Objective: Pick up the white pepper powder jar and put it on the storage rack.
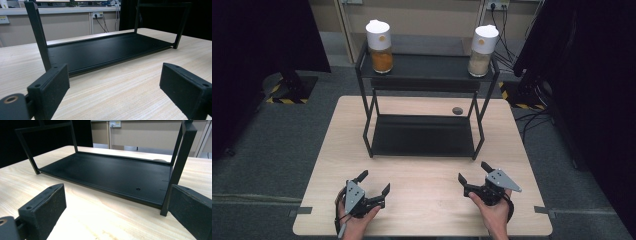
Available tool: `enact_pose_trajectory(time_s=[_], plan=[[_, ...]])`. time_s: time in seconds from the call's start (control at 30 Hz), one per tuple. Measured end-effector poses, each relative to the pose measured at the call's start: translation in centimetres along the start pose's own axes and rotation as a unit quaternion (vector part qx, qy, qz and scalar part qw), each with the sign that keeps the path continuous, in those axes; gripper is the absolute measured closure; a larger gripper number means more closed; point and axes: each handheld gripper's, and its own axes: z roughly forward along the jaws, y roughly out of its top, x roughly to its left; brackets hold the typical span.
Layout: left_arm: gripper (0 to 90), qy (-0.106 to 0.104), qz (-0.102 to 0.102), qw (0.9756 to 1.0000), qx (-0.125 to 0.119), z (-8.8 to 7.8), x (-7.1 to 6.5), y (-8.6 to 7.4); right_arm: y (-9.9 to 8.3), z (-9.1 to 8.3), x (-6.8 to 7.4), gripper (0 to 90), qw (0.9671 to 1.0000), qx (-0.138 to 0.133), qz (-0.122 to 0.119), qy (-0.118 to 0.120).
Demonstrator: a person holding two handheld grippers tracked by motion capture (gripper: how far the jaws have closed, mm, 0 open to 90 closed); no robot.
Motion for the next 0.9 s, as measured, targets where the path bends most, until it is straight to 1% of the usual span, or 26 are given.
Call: enact_pose_trajectory(time_s=[0.53,0.9], plan=[[8.4,0.000,0.000,1.0000,0.000,0.0,0.0,0.0,-1.0,0.2,-0.1,2.4,0.9997,0.024,0.004,-0.003],[8.4,0.000,0.000,1.0000,-0.001,0.0,0.0,0.0,-1.7,0.4,-0.1,2.4,0.9994,0.034,0.005,-0.004]])
